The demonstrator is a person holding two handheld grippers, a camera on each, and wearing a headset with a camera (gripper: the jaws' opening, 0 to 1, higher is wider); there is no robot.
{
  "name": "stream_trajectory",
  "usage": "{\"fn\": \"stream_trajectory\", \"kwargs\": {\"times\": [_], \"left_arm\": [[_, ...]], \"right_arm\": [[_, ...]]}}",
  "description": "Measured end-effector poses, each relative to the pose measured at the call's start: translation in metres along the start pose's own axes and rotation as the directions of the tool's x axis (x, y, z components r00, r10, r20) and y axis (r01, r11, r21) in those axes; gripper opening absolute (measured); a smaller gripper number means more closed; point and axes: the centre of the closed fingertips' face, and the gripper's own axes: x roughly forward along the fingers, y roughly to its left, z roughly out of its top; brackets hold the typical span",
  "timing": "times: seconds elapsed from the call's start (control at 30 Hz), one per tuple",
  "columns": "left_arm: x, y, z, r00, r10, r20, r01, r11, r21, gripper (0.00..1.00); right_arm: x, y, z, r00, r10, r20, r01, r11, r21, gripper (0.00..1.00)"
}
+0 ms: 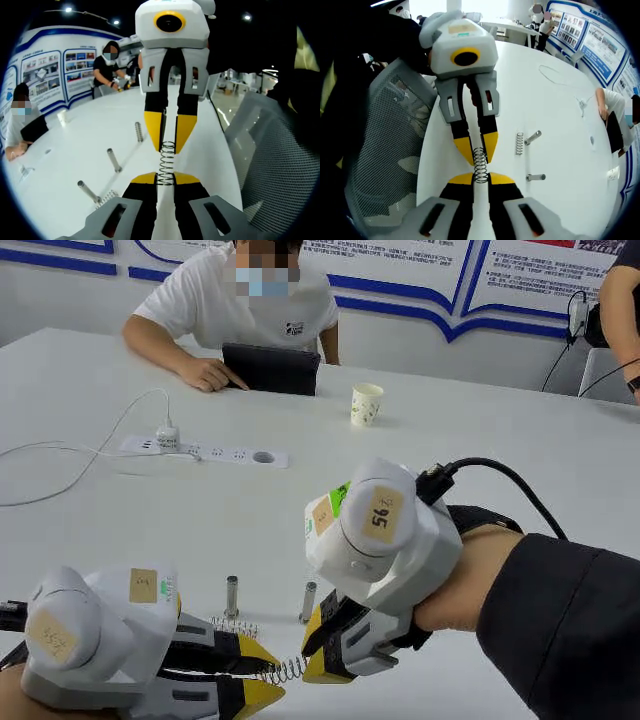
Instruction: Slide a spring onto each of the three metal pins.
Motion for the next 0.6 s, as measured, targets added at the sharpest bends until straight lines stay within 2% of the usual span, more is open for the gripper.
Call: {"fn": "stream_trajectory", "kwargs": {"times": [0.3,0.6], "left_arm": [[0.000,-0.002,0.000,1.0000,-0.006,-0.003,0.006,1.000,0.006,0.11],[0.001,-0.004,0.003,1.0000,-0.009,0.002,0.009,1.000,0.015,0.11]], "right_arm": [[-0.006,0.002,0.019,0.9990,-0.008,0.045,0.009,1.000,-0.013,0.11],[-0.007,0.004,0.030,0.9981,-0.014,0.061,0.016,0.999,-0.031,0.11]]}}
